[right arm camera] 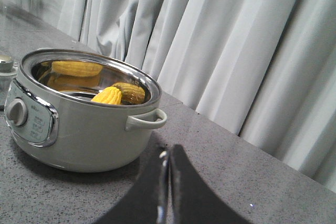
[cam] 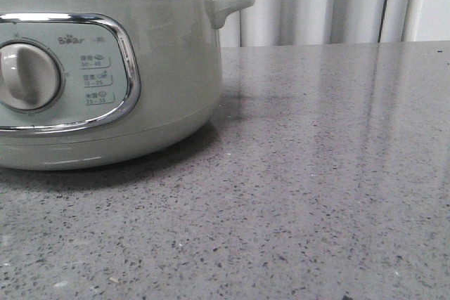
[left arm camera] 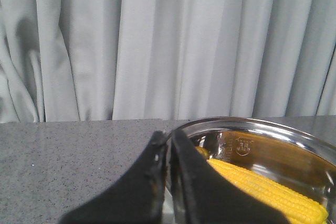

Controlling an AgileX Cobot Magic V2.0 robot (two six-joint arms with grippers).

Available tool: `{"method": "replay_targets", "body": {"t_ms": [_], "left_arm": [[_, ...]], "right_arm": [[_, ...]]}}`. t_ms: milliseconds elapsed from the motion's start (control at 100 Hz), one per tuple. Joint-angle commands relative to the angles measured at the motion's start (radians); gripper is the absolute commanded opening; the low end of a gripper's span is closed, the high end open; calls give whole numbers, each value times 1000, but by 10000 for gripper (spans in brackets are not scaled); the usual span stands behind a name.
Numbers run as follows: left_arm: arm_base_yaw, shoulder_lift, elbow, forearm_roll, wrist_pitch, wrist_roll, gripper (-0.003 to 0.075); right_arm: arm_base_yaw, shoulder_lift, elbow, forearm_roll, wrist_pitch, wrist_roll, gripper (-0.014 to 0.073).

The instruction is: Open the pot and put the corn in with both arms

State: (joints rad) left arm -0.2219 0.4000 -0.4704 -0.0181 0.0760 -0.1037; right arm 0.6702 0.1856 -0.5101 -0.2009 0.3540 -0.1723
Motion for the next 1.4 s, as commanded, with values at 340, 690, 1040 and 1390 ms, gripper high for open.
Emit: {"method": "replay_targets", "body": {"t_ms": [340, 690, 1040, 1390], "left_arm": [[-10, -8, 48, -3, -89, -2, -20], [11, -322, 418, 3, -155, 24, -20], [11, -405, 493, 3, 63, 24, -20], [11, -434, 493, 3, 184, 24, -20]], "right_arm": [[-6, 9, -24, -13, -85, -4, -53], [-6, 9, -24, -13, -85, -4, -53], [-6, 9, -24, -13, -85, -4, -53], [-6, 9, -24, -13, -85, -4, -53]]}}
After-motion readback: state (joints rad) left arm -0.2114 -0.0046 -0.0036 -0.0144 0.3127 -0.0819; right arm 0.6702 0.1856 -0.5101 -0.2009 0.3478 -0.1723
